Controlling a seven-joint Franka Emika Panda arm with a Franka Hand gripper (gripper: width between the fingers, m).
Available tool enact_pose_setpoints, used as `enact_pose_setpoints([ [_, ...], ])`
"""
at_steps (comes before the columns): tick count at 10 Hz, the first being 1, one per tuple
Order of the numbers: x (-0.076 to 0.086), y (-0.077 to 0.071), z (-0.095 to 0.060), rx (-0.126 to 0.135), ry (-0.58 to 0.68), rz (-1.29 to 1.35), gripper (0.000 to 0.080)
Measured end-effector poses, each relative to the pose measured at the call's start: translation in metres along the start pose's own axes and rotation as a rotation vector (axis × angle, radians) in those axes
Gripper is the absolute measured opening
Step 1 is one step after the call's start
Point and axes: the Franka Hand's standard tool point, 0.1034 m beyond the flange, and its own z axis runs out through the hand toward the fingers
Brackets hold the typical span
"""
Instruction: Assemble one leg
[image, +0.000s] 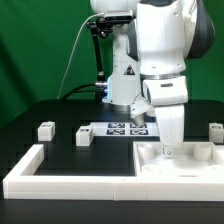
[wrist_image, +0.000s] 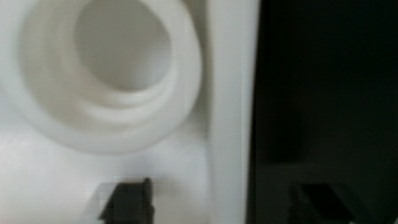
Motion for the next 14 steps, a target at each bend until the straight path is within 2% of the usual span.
enact_pose_setpoints([
  [1,0.000,0.000,0.000,0.000,0.000,0.001,0.0464],
  [2,0.000,0.000,0.000,0.000,0.000,0.001,0.0583],
  [3,-0.001,0.000,0.000,0.000,0.000,0.001,0.0583],
  [4,-0.001,0.000,0.000,0.000,0.000,0.002,0.0638],
  [8,-0.001,-0.001,-0.003,-0.002,-0.002,0.024,0.0649],
  [12,0.019,-0.024,-0.046,-0.048,-0.034,0.128,0.0649],
  [14,0.030,-0.023,-0.064,-0.078,-0.035,0.159,0.0649],
])
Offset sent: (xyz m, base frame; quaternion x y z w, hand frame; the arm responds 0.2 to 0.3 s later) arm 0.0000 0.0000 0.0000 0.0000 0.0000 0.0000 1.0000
